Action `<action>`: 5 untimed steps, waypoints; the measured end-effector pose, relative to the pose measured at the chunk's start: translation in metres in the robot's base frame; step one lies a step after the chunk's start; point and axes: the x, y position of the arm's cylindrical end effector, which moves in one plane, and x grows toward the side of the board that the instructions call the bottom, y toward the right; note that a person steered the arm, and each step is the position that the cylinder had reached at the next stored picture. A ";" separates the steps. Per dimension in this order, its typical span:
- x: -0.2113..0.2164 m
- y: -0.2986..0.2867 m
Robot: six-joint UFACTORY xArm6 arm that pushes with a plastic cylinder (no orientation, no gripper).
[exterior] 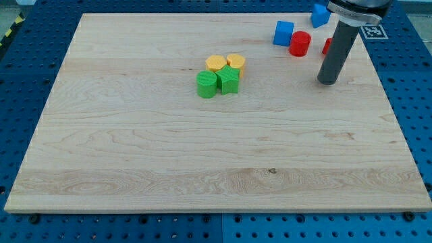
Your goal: Push the red star to the center right of the board
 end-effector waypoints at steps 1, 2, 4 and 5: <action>0.000 0.003; 0.009 0.021; -0.032 0.135; -0.070 0.146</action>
